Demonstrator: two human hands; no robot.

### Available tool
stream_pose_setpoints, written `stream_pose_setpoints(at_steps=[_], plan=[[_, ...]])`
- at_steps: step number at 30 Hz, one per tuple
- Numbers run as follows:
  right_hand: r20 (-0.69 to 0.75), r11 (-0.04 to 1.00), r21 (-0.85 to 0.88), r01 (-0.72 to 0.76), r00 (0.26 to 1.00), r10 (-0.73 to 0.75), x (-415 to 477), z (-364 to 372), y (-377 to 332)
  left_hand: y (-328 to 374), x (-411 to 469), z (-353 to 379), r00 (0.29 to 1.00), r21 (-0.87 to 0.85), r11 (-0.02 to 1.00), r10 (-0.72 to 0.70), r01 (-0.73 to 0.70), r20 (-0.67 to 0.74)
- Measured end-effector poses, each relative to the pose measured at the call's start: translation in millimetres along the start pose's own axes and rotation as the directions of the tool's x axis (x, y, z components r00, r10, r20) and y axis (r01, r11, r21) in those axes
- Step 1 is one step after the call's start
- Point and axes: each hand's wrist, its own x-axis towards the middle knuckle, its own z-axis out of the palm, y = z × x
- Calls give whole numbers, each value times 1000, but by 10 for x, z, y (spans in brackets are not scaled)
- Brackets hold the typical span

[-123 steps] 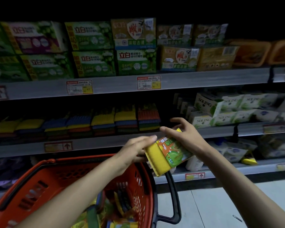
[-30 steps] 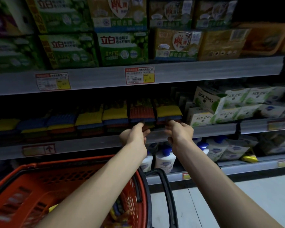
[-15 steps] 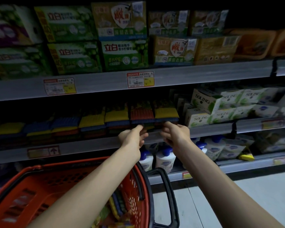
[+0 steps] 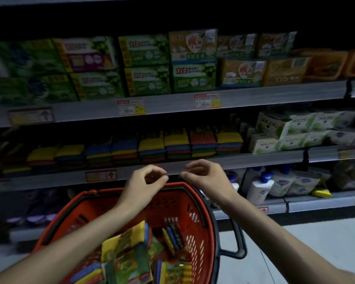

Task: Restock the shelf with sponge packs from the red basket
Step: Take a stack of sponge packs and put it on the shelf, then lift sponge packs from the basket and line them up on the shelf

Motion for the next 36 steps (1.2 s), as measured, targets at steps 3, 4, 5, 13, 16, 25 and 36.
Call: stream_pose_setpoints(at_steps=[3, 4, 5, 13, 16, 25, 36], plan=[[88, 979, -192, 66, 995, -50, -168, 246, -31, -266, -233, -316, 999, 134, 991, 0, -6, 44], [122, 970, -232, 78, 991, -51, -214, 331, -30, -354, -308, -404, 998, 177, 984, 8, -18, 57], [157, 956, -277, 96, 986, -53, -250, 414, -21, -434, -384, -483, 997, 220, 975, 15, -31, 75], [345, 783, -590, 198, 938, 23, -338, 1027, 232, -1151, -779, -947, 986, 490, 871, -71, -13, 152], [405, 739, -643, 202, 909, 103, -298, 1297, 340, -1359, -849, -1011, 977, 591, 806, -116, -14, 182], [348, 693, -721, -18, 855, 384, 173, 2170, 956, -1891, -979, -1051, 936, 717, 692, -190, -88, 298], [99, 678, -395, -620, 705, 702, 412, 2920, 1478, -2125, -927, -978, 884, 730, 667, -242, -148, 400]])
